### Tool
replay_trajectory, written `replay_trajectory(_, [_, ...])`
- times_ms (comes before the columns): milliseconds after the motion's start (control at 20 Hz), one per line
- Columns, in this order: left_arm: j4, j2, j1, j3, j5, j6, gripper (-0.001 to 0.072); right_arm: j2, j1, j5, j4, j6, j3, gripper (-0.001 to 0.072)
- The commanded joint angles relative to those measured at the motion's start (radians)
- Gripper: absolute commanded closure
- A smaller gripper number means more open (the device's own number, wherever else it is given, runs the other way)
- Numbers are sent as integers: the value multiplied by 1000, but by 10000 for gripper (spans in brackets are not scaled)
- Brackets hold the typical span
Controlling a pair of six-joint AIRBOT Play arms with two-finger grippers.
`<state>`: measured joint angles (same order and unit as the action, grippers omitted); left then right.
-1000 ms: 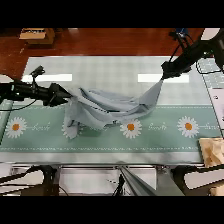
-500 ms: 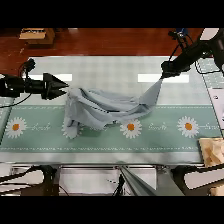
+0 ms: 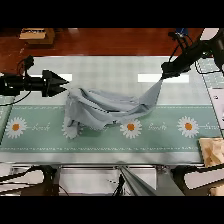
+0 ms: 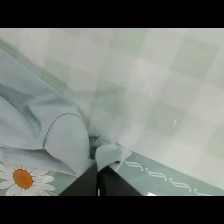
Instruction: Fold the shirts.
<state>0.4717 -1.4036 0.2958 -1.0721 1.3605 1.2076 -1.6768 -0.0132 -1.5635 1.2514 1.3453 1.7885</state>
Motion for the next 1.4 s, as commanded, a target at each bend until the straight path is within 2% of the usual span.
replay_trajectory(0, [45, 0, 67, -10, 100, -1, 171, 0, -1, -2, 0, 0, 0, 697])
replay_trajectory(150, [105, -2, 34, 0, 89, 0, 171, 0, -1, -1, 0, 0, 0, 697])
replay_trajectory(450, [104, -71, -126, 8, -92, 3, 171, 0, -1, -1, 0, 0, 0, 698])
replay_trajectory(550, [96, -113, -166, 7, -130, 27, 176, 0, -1, 0, 2, 0, 0, 697])
replay_trajectory(600, [72, -133, -178, 6, -136, 26, 347, 0, -1, 0, 5, 0, 0, 698])
replay_trajectory(650, [28, -149, -178, 3, -136, 26, 639, 0, -1, 0, 8, 0, 0, 697])
replay_trajectory(700, [-40, -153, -170, 0, -127, 1, 685, 0, -1, -3, 8, 0, 0, 698])
replay_trajectory(850, [-269, -138, -111, -82, 7, -76, 685, 4, 0, -25, 15, -2, 0, 697])
replay_trajectory(950, [-362, -105, -57, -194, 113, -77, 686, 20, 0, -29, 15, -2, 0, 697])
replay_trajectory(1200, [-372, 27, 67, -517, 174, 36, 686, 145, 0, -8, 16, -16, 0, 698])
replay_trajectory(1350, [-372, 73, 129, -683, 200, 114, 686, 285, 0, 55, 50, -18, 0, 698])
